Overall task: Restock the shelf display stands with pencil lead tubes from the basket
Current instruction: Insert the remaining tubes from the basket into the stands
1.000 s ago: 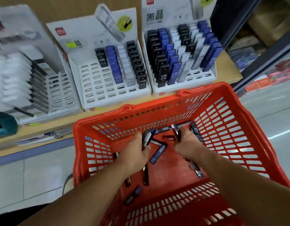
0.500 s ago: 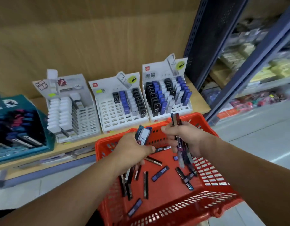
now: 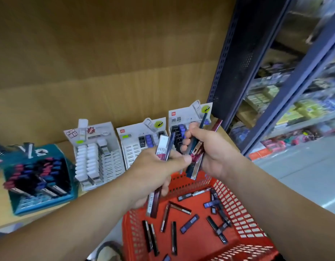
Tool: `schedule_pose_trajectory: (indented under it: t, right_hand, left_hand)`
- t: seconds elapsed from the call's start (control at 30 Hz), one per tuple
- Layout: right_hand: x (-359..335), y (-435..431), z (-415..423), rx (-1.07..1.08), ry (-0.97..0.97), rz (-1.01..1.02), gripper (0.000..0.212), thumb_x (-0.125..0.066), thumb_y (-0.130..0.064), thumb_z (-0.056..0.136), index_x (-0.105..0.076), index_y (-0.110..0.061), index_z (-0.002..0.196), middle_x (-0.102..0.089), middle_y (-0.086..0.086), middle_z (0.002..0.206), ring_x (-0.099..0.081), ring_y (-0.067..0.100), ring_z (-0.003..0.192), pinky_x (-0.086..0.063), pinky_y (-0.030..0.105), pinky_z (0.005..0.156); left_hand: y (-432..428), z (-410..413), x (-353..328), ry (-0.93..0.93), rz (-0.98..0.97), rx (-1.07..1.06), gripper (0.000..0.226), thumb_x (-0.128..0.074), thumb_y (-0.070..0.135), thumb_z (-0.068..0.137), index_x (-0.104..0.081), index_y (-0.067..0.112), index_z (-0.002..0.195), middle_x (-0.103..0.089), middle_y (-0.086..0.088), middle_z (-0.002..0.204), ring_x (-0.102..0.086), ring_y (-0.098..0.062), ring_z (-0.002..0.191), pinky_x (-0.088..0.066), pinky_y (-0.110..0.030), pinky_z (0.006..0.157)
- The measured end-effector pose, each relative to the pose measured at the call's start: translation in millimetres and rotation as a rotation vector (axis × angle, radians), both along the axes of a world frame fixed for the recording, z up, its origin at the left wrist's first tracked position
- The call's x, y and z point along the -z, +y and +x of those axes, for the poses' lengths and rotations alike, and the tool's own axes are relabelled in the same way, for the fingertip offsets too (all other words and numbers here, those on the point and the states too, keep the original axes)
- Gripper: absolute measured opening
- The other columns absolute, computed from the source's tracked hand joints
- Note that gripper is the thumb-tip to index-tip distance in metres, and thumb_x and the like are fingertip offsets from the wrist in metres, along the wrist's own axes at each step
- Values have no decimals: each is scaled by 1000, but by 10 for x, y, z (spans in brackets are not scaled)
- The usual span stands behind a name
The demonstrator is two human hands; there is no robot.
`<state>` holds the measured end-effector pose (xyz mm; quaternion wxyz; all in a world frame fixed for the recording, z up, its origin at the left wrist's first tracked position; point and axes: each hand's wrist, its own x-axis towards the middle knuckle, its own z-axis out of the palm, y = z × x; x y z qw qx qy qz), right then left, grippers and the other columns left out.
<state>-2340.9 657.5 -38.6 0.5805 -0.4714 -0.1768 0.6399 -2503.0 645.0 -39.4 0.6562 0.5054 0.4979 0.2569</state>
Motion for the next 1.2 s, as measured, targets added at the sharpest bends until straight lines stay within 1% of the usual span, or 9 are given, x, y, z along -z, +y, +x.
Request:
schedule_pose_trajectory:
  t: [0.1,0.2,0.33,0.43,0.6,0.73,0.83,0.97,1.2]
  right_hand:
    - [140,121,-37,80,42,-44,12,-52,-15,107,-58,-13,97,-66,9,80,-65,23,64,-57,33,55]
    - [204,185,75,-21,-210,-53,17,-59,-18,105,-59,-5,117,-78,17,98,-76,30,79,-63,36,62]
    - [214,184,210,-271,-476,-13,14,-64,-20,103,-61,-7,105,-70,16,78,-54,22,51,-49,31,49]
    - [259,180,263,-320,-541,-12,14,-61,-20,104,-60,-7,101,-76,17,86,-45,21,52,-44,31,48]
    - [380,123,637,-331,-683,-123,23,-64,-28,103,-60,-7,113,-79,6,88,-48,15,51,-47,32,57]
    - [597,47,1044,-188,-551,-231,26,-64,-28,103,-56,-6,116,-65,11,70,-56,22,53,-52,41,60]
    - [664,96,1276,-92,-377,-326,26,-65,-35,102,-55,-12,110,-54,10,65,-62,28,53,-63,52,65]
    - [817,146,1413,-122,-446,-324,31,-68,-37,100,-50,-12,101,-47,7,63,-42,20,43,-38,30,44]
    - [885,200,1506,-227,-303,-295,48,-76,-49,90,-56,-9,106,-44,4,64,-36,18,47,-28,27,43]
  left_hand:
    - [109,-42,63,77,90,-38,14,-82,15,85,-71,9,91,-59,0,56,-39,-22,45,-39,-28,45]
    - [297,-132,61,119,130,-99,11,-70,14,96,-72,7,87,-68,-2,62,-38,-20,45,-38,-27,45]
    - [484,-191,-15,150,149,-96,5,-68,15,98,-69,10,99,-76,-8,77,-40,-19,48,-39,-29,46]
    - [628,-164,13,164,145,-133,9,-72,17,96,-69,12,102,-78,-10,82,-43,-16,48,-40,-29,48]
    - [783,131,137,226,218,-188,13,-78,15,90,-69,9,98,-75,-15,79,-47,-17,48,-42,-28,46]
    - [978,435,301,451,490,-106,9,-73,16,92,-69,8,94,-54,-9,63,-45,-20,49,-41,-31,49]
    - [1116,704,457,564,634,-5,11,-68,18,94,-65,7,93,-55,-6,64,-46,-21,50,-40,-30,51]
    - [1257,1098,581,638,778,127,12,-68,26,94,-57,25,93,-59,6,73,-56,-15,66,-42,-31,58]
    - [1435,1590,894,660,781,269,13,-70,21,92,-58,24,88,-63,3,78,-61,-24,77,-42,-32,63]
